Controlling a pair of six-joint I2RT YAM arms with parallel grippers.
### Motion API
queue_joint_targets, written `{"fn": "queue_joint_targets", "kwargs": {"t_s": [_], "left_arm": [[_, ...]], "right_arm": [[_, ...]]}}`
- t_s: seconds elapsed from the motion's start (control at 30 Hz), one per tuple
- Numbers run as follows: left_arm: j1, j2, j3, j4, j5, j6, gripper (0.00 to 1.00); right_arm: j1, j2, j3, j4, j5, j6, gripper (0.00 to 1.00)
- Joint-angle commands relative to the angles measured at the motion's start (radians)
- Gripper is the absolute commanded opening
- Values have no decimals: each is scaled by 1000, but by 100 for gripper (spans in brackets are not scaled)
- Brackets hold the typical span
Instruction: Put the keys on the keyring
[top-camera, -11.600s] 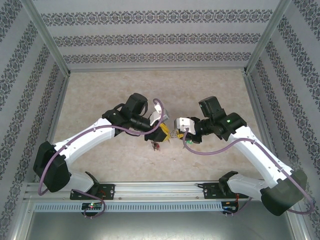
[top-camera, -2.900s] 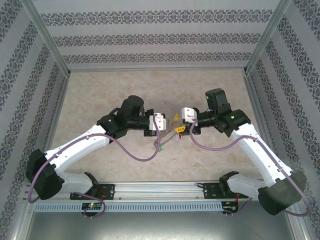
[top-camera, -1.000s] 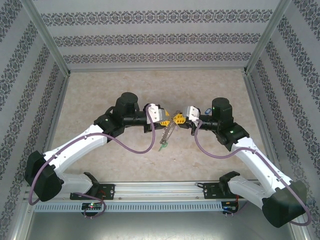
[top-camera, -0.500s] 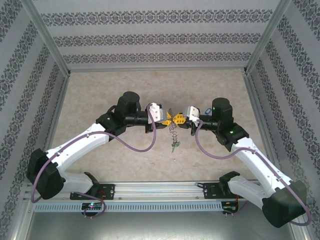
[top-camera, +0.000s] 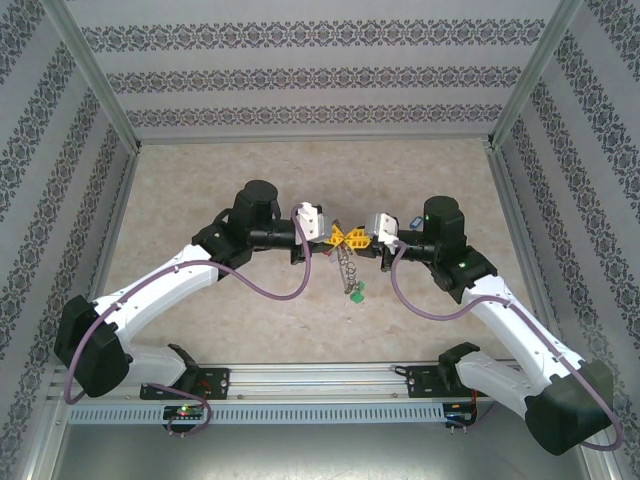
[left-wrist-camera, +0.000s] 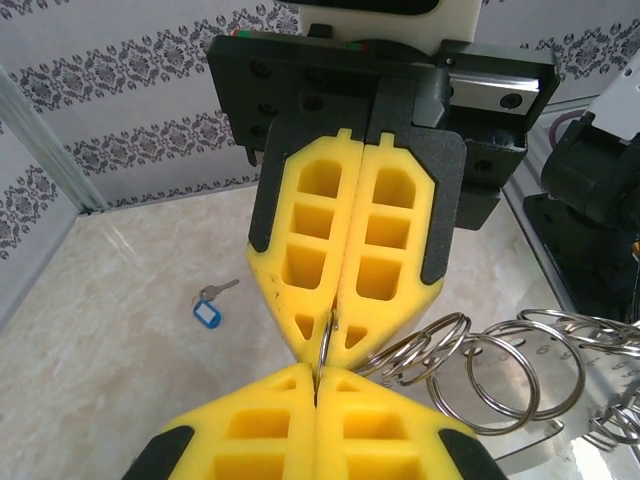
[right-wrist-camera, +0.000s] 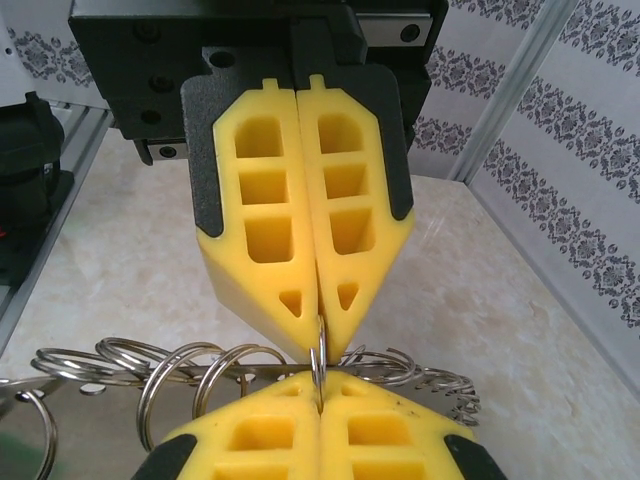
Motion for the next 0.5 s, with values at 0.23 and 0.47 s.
{"fn": "queue_joint_targets", "kwargs": {"t_s": [0.23,0.47], "left_arm": [[-20,-50,-57,107,-223,54,0],[-22,-37,-50,70,-302,163,0]], "right_arm": [[15,-35,-57,-1,74,-97,46],[-88,-49,-74,-62,35,-81,49]]}}
